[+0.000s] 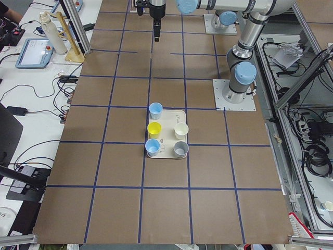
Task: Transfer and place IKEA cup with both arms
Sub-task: 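Move the right gripper toward the pink cup on the wire rack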
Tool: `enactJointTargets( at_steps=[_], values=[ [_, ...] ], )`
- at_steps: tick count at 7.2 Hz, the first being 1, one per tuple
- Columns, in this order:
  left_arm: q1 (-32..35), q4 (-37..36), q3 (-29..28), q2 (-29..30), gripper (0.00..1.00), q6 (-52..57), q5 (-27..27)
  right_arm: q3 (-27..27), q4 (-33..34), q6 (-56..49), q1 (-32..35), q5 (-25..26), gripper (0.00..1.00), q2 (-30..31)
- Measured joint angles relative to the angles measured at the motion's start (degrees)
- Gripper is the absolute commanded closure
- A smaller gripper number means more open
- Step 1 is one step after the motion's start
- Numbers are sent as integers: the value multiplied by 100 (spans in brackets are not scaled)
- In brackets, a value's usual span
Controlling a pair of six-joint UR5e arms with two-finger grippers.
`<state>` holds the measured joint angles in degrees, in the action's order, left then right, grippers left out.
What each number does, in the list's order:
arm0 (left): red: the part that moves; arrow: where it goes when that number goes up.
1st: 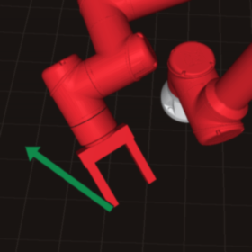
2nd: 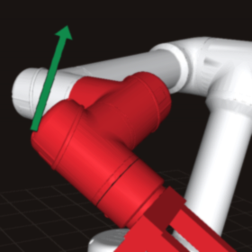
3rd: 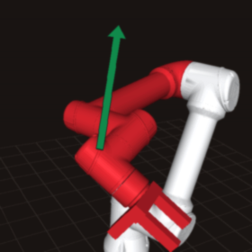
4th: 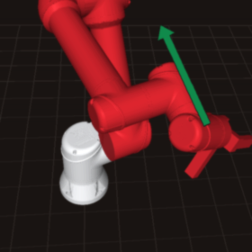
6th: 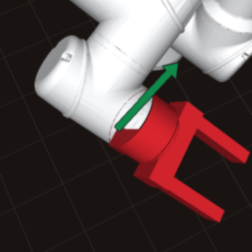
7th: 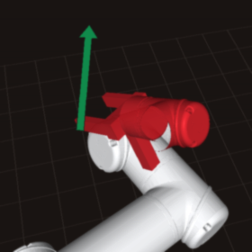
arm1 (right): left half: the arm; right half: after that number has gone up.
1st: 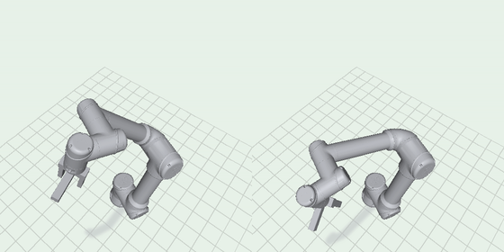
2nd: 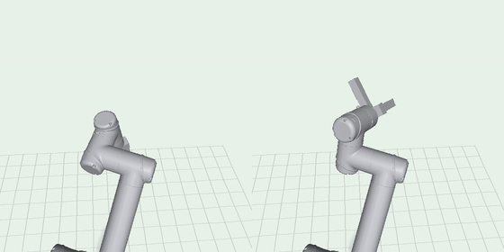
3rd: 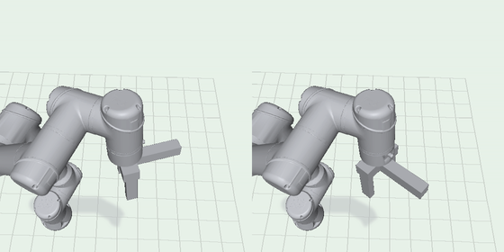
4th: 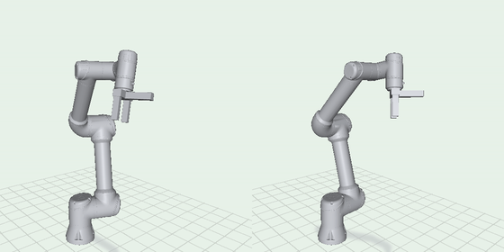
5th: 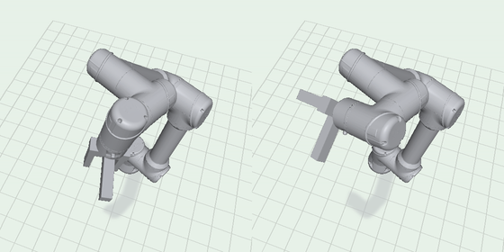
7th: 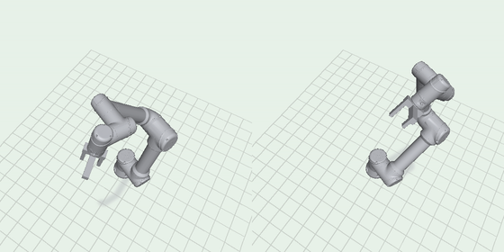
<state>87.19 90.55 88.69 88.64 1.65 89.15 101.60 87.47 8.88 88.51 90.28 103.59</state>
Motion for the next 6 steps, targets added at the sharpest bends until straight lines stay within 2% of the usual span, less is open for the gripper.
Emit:
enactJointTargets(
  at_steps=[4,6],
  values=[
    [0,-5,25,1,0,1,-14,-12,31,-66,-98,-27,0,-57],
    [0,-8,28,7,0,-4,-24,-37,209,-668,-621,-42,0,-122]
  ],
)
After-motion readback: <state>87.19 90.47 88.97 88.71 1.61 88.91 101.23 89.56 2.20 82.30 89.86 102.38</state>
